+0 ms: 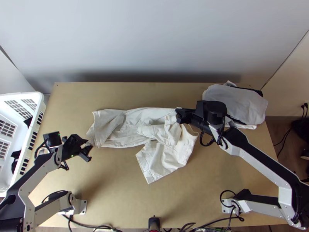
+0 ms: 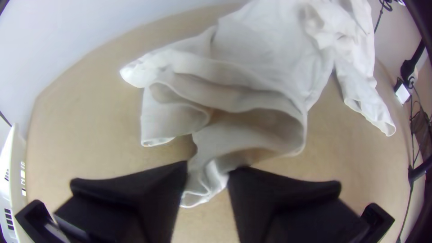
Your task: Fold the t-shirt
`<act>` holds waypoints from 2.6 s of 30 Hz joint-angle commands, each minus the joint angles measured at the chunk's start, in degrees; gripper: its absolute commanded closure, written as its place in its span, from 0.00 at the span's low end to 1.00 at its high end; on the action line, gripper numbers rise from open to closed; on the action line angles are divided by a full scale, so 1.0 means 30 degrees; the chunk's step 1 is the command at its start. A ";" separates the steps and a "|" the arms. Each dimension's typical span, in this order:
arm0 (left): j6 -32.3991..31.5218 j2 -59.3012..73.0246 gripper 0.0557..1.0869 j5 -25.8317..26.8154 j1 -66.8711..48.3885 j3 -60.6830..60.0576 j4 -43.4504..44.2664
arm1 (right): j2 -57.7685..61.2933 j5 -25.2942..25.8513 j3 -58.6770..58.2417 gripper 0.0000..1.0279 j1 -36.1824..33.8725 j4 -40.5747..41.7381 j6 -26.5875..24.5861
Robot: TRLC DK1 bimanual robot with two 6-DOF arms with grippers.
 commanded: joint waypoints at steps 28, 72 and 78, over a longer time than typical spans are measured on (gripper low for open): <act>-1.9438 0.1568 0.97 0.3145 -0.3723 2.5163 -1.9449 | -0.5178 -0.0262 1.0121 0.98 -0.2173 -0.9509 -0.0980; -2.1576 -0.8130 0.97 1.2667 -0.4485 2.4197 -1.8658 | -1.2766 -1.1336 0.8158 0.98 0.4799 -1.3786 0.2565; -1.9731 -0.8422 0.97 1.2520 -0.4573 1.7048 -1.7456 | -1.2590 -1.1131 0.3324 0.98 0.3803 -1.3815 0.3385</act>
